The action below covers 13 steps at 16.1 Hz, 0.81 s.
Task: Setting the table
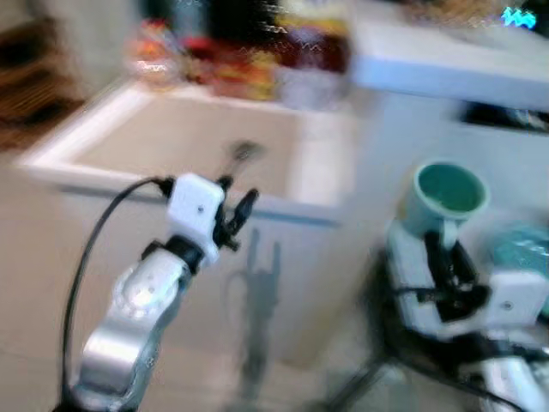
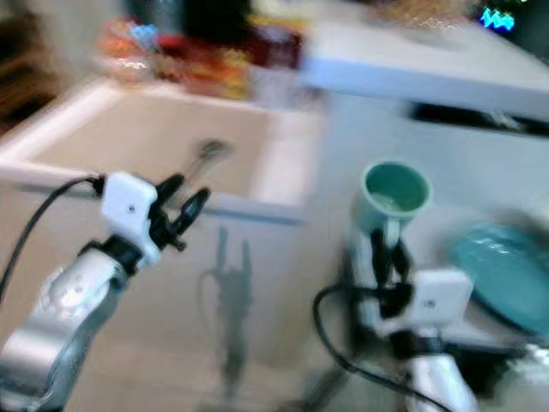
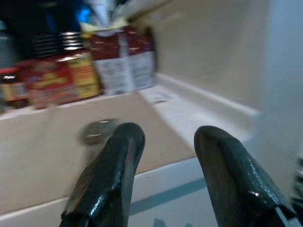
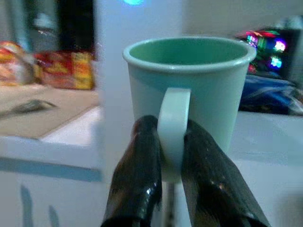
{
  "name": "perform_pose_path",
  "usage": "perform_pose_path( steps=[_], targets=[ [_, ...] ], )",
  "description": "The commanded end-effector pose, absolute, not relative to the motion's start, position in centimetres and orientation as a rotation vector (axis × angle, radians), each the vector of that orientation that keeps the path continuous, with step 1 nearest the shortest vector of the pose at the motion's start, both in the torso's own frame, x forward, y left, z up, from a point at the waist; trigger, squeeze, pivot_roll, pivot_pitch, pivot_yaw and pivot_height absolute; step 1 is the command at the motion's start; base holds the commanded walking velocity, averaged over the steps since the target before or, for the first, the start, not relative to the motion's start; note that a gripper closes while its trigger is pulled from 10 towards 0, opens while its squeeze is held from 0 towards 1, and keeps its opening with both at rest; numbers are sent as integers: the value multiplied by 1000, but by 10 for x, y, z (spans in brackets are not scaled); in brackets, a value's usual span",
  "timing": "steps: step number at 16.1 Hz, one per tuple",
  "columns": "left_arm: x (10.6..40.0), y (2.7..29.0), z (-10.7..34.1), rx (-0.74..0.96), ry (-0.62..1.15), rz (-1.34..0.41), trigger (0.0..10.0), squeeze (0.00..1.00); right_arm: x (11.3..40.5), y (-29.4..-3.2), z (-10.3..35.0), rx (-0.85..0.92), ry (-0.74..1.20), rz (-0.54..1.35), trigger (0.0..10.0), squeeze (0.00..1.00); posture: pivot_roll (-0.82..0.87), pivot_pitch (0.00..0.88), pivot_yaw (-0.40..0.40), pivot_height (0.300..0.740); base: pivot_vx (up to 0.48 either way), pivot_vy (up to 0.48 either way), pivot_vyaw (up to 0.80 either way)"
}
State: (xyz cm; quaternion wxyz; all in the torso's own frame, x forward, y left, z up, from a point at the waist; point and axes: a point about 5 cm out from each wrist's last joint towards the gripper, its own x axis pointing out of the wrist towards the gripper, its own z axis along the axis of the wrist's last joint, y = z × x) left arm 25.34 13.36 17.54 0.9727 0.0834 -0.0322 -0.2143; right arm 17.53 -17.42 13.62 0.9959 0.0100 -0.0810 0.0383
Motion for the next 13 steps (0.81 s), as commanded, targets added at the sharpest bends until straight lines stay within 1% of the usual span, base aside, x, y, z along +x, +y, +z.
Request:
perform_pose_path(
  steps=[1,5,8,10,13],
  targets=[
    [252,129,180,162,-89,-446,10000,0,177,-176,144,4,-203,85,10000,0,22,13,-34,740,0,-409,0],
    [250,126,181,162,-87,-446,10000,0,177,-180,141,-15,-186,73,10000,0,21,23,-34,740,0,-405,0],
    [251,124,180,156,-87,-436,10000,0,194,-183,148,-126,-170,73,10000,0,15,31,-26,740,0,-375,0],
    [253,123,181,154,-91,-429,10000,0,203,-180,154,-114,-170,115,10000,0,10,32,-21,740,0,-362,0],
    [256,122,183,155,-96,-424,10000,0,212,-178,160,-106,-174,146,10000,0,8,34,-15,740,0,-361,800]
  ],
)
